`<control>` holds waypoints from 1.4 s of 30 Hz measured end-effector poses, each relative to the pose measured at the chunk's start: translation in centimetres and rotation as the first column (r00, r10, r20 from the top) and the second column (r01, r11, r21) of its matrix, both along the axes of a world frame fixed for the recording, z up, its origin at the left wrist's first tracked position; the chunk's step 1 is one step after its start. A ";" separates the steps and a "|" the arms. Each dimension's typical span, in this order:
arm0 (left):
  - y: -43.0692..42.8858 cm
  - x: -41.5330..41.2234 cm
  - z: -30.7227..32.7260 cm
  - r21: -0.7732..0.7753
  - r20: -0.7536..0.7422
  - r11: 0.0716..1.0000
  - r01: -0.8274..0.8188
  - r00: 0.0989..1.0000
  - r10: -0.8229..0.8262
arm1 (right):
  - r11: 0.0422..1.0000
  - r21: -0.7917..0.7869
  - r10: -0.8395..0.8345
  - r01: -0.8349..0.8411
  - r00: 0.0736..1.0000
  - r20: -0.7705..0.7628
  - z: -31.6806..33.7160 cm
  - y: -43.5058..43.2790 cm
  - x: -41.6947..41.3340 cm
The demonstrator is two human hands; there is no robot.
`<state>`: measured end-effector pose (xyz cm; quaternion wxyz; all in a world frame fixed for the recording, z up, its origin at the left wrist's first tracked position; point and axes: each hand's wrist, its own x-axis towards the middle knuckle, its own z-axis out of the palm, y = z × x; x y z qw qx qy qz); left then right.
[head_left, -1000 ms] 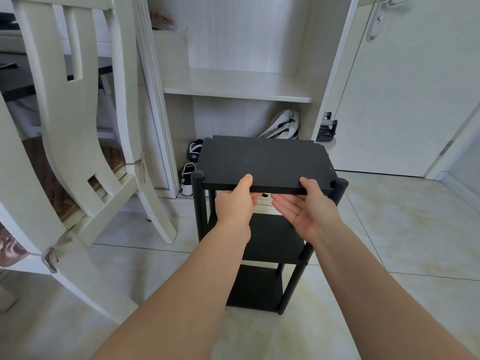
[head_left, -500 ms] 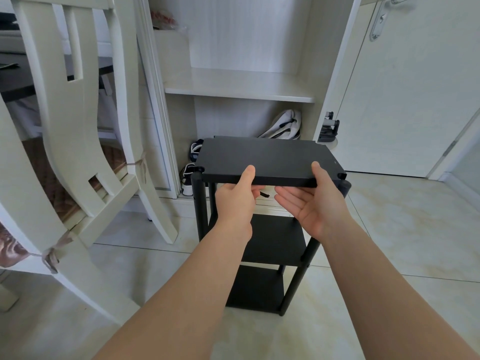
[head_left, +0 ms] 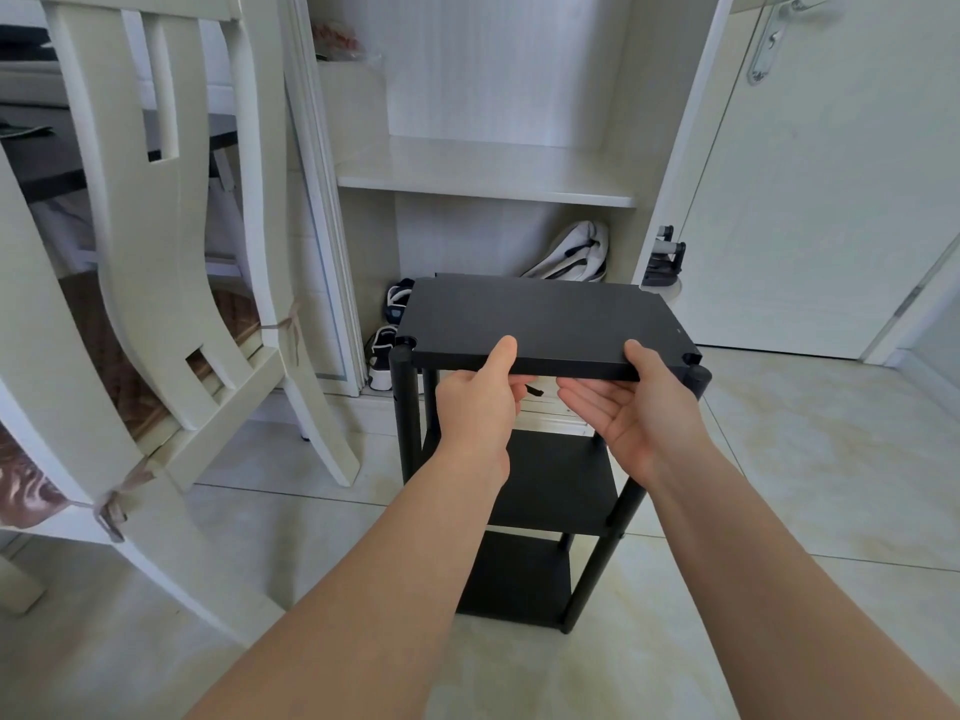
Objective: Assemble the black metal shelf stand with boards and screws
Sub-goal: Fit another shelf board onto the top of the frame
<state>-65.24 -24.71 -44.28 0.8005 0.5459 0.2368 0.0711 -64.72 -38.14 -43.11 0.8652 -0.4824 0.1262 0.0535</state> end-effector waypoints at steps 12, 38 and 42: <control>0.3 0.6 -0.2 -0.057 -0.131 0.998 0.001 0.991 -0.008 | 0.999 -0.036 -0.010 0.007 0.997 -0.080 -0.4 0.4 0.2; -0.4 1.3 -1.6 0.034 -0.227 0.993 -0.114 0.967 0.119 | 0.997 -0.033 -0.074 0.070 0.988 -0.135 -2.3 -0.5 0.7; -0.5 1.1 -2.0 0.031 -0.230 0.994 -0.109 0.967 0.114 | 0.998 -0.012 -0.056 0.054 0.990 -0.126 -2.7 -0.9 0.5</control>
